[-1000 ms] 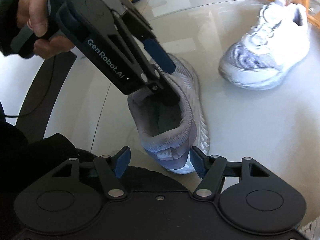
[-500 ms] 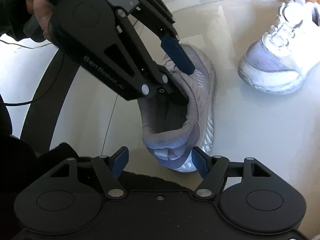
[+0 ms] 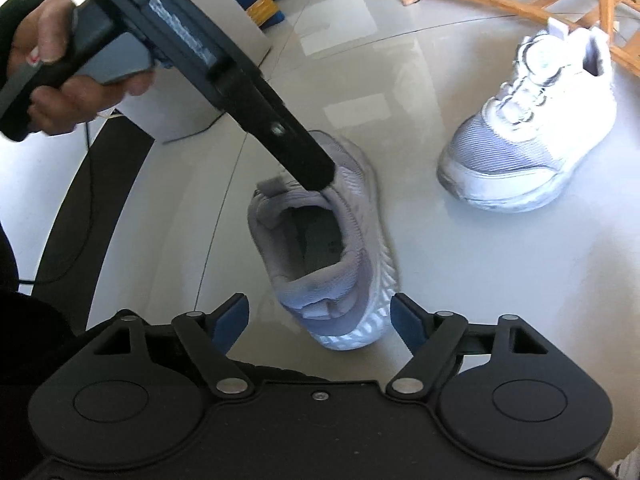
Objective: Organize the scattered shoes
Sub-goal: 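Carry the grey dial sneaker and lower it beside the white sneaker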
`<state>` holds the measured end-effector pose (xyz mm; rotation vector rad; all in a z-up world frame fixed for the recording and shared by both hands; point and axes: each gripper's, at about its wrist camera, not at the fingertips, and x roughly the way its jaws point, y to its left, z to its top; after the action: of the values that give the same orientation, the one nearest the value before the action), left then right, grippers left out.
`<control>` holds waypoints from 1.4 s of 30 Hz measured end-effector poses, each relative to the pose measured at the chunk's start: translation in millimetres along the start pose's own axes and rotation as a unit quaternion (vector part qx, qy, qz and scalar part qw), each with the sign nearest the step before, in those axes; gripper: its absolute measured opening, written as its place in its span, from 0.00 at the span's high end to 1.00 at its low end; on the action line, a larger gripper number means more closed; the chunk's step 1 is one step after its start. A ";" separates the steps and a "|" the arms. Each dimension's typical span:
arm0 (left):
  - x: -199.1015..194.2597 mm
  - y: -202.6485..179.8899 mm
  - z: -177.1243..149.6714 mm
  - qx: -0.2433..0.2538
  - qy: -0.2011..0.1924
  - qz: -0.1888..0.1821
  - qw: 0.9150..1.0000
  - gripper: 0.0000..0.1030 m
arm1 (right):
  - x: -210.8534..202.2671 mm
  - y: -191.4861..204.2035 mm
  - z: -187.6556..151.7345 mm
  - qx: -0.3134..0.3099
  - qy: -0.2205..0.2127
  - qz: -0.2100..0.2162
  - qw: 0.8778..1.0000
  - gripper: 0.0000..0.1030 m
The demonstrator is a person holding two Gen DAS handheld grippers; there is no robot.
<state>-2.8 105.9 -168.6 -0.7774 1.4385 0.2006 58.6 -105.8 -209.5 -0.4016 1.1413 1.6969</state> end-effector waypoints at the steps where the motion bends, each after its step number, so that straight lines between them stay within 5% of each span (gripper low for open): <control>1: -3.2 -1.6 -3.5 -0.004 -0.001 0.000 1.000 0.41 | -0.1 0.7 -1.3 0.001 0.000 -0.002 1.000 0.20; 5: -0.4 -10.4 -13.4 0.024 -0.006 0.019 1.000 0.36 | -2.6 -1.4 -2.6 -0.003 0.003 -0.005 1.000 0.18; 10: 14.7 -23.2 -29.1 0.108 -0.014 0.103 0.989 0.36 | 1.8 -1.1 -0.7 -0.002 0.006 -0.011 1.000 0.17; 13: 20.3 -13.8 -33.0 0.107 -0.010 0.121 0.987 0.36 | 22.5 -23.3 12.5 0.002 0.004 -0.017 1.000 0.16; 18: 29.4 3.5 -38.9 0.100 -0.002 0.147 0.984 0.53 | 12.4 -27.6 7.3 0.003 0.001 -0.021 1.000 0.16; 22: 21.9 4.2 -40.7 0.145 0.008 0.167 0.975 0.61 | 10.4 -30.3 7.2 0.001 0.005 -0.021 1.000 0.16; 32: 3.4 45.8 -35.7 0.096 0.028 0.238 0.966 0.68 | 12.5 -28.4 5.5 -0.002 0.010 -0.021 1.000 0.16; 42: -28.7 75.1 -44.1 0.002 0.004 0.158 0.987 0.65 | 11.5 -29.1 7.0 -0.001 0.009 -0.023 1.000 0.16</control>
<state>-85.6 145.3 -165.9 -0.5431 1.5653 0.4370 80.5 -92.3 -228.7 -0.4421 1.1354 1.6575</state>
